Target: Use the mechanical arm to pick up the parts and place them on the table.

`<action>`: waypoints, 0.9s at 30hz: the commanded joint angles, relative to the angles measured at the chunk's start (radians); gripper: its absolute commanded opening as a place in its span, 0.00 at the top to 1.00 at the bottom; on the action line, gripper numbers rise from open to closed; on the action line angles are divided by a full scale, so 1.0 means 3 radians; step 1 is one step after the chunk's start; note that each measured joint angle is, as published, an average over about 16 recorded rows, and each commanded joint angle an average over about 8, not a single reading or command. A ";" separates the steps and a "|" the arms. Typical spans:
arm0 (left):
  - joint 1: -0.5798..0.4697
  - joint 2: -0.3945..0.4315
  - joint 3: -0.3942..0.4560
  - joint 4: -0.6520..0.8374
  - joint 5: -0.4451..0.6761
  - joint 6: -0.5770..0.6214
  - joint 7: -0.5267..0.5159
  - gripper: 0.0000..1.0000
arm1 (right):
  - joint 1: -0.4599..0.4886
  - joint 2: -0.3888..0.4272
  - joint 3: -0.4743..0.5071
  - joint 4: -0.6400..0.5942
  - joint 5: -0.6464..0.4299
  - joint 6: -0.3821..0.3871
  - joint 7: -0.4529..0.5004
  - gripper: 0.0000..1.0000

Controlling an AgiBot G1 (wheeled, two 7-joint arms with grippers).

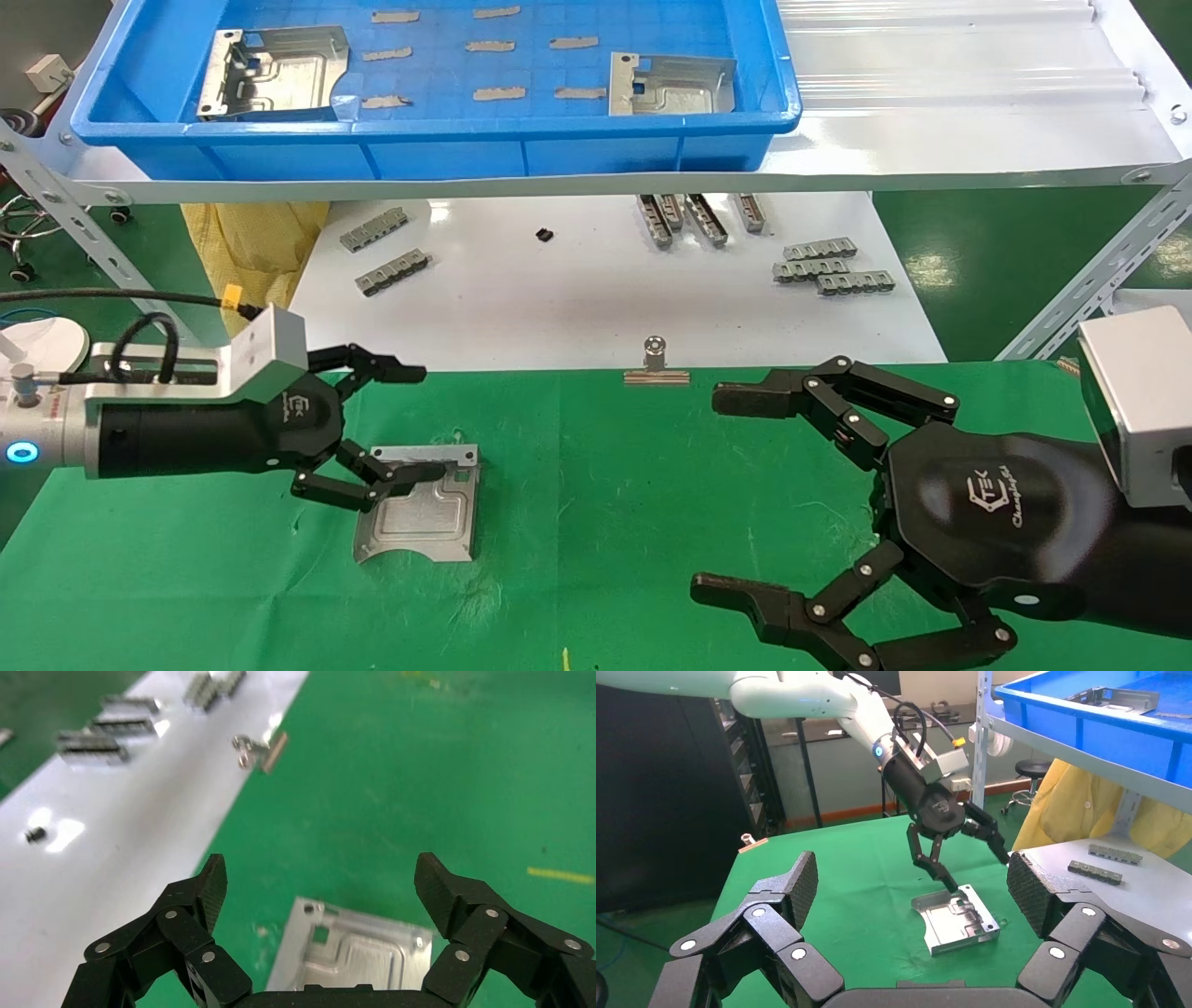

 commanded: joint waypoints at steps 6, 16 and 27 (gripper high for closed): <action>0.0257 -0.0154 -0.0187 -0.0486 -0.0180 -0.0040 -0.0268 0.00 | 0.0000 0.0000 0.0000 0.0000 0.0000 0.0000 0.0000 0.00; 0.0633 -0.0378 -0.0460 -0.1195 -0.0443 -0.0100 -0.0661 0.00 | 0.0000 0.0000 0.0000 0.0000 0.0000 0.0000 0.0000 0.00; 0.1048 -0.0626 -0.0762 -0.1979 -0.0733 -0.0165 -0.1094 0.00 | 0.0000 0.0000 0.0000 0.0000 0.0000 0.0000 0.0000 0.00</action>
